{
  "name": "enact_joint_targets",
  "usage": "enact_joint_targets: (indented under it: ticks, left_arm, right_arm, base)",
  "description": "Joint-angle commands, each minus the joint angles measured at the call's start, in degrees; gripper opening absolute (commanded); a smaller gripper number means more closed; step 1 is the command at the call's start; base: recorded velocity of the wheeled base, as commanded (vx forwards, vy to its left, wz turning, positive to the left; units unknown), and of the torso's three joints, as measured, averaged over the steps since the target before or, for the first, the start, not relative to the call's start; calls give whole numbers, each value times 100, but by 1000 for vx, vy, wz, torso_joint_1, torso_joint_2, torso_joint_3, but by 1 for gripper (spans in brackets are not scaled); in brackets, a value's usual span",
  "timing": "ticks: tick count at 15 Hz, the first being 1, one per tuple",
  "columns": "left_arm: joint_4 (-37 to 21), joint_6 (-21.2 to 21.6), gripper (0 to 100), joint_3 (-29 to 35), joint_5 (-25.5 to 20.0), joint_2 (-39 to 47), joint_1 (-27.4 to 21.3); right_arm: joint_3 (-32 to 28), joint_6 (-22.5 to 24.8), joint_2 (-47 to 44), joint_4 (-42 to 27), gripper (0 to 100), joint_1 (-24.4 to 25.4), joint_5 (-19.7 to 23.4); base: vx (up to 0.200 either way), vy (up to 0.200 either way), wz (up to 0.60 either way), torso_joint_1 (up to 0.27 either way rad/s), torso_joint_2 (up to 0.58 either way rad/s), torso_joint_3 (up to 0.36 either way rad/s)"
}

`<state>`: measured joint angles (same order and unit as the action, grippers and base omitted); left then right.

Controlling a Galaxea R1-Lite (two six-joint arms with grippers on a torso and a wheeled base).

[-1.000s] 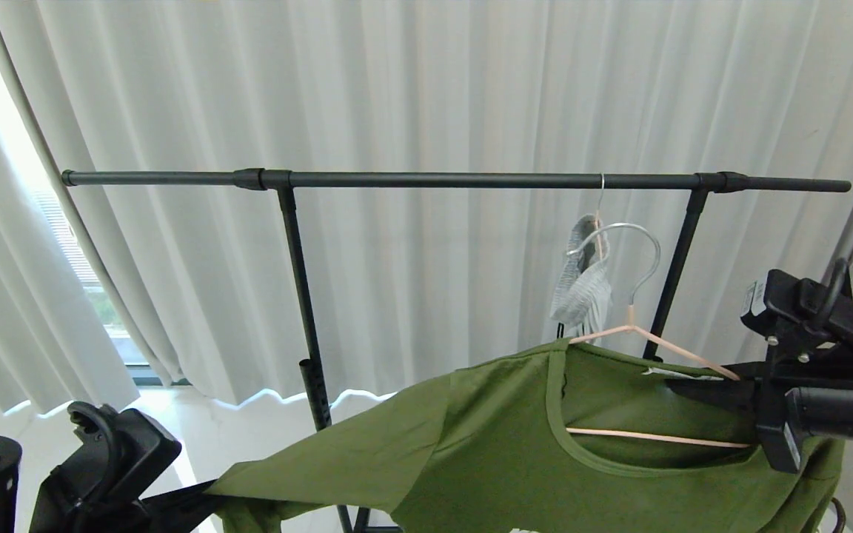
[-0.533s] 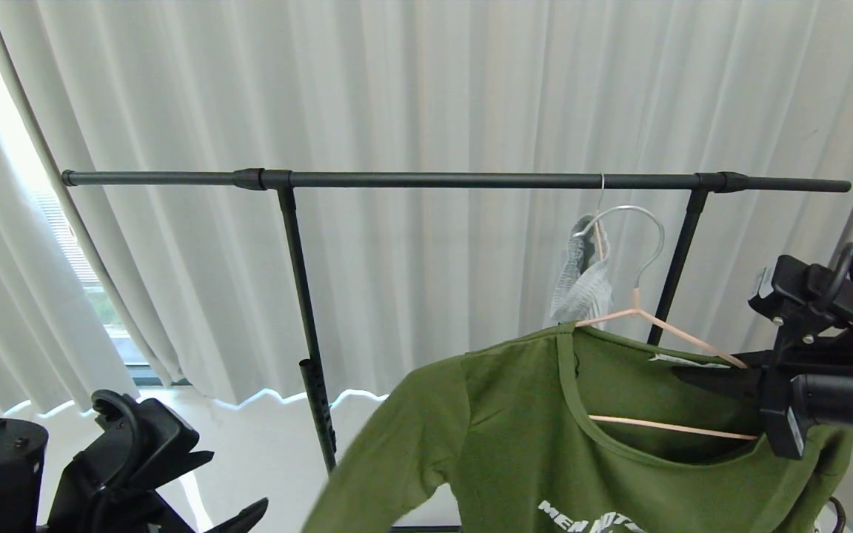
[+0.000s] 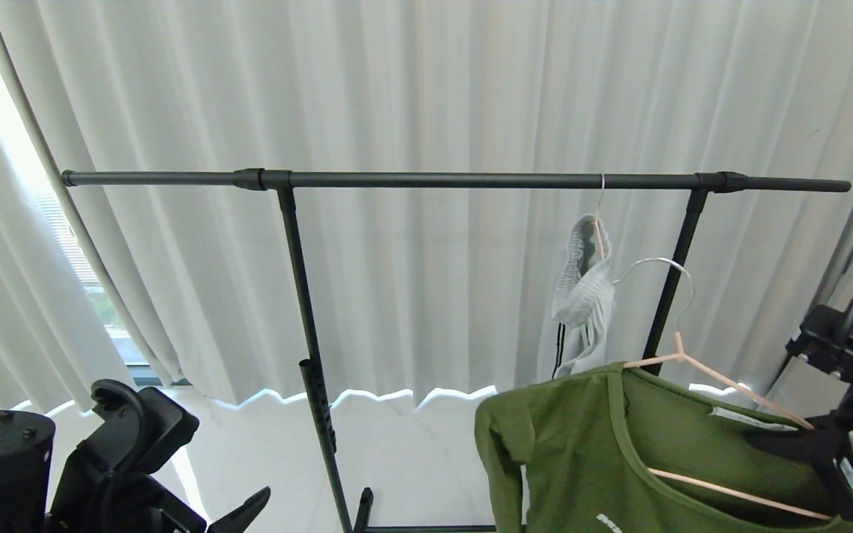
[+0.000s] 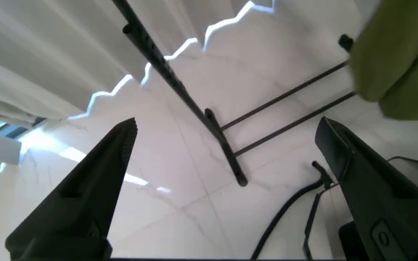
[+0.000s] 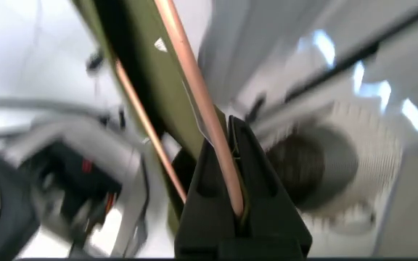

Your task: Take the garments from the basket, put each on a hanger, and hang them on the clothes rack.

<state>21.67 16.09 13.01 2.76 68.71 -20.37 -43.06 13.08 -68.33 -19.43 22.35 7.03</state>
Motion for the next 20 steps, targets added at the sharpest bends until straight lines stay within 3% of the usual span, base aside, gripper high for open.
enact_joint_targets:
  ticks: [1, 4, 9, 13, 17, 20]
  left_arm:
    - [65, -1, 100, 18, 120, 257, 7]
    - [206, -10, 100, -9, 410, 451, 7]
    - [223, -1, 100, -26, 419, 486, 7]
    - [223, -10, 100, -70, 419, 486, -2]
    - [223, -10, 100, -79, 419, 486, -2]
    - [223, -1, 100, -61, 419, 495, -2]
  right_arm:
    - [157, -34, 496, -360, 0, -99, -35]
    - [623, -42, 1006, -711, 0, -556, -369]
    - [1019, -34, 1603, -1274, 0, -1628, -492]
    - [1212, -34, 1779, -1414, 0, -2068, -826]
    - [1177, -25, 1682, -1379, 0, -2850, -923]
    - [1071, -34, 1384, -878, 0, -3201, -914]
  base:
    - [0, 0, 0, 0, 0, 0]
    - [0, 0, 0, 0, 0, 0]
    - [0, 0, 0, 0, 0, 0]
    - [0, 0, 0, 0, 0, 0]
    - [0, 0, 0, 0, 0, 0]
    - [0, 0, 0, 0, 0, 0]
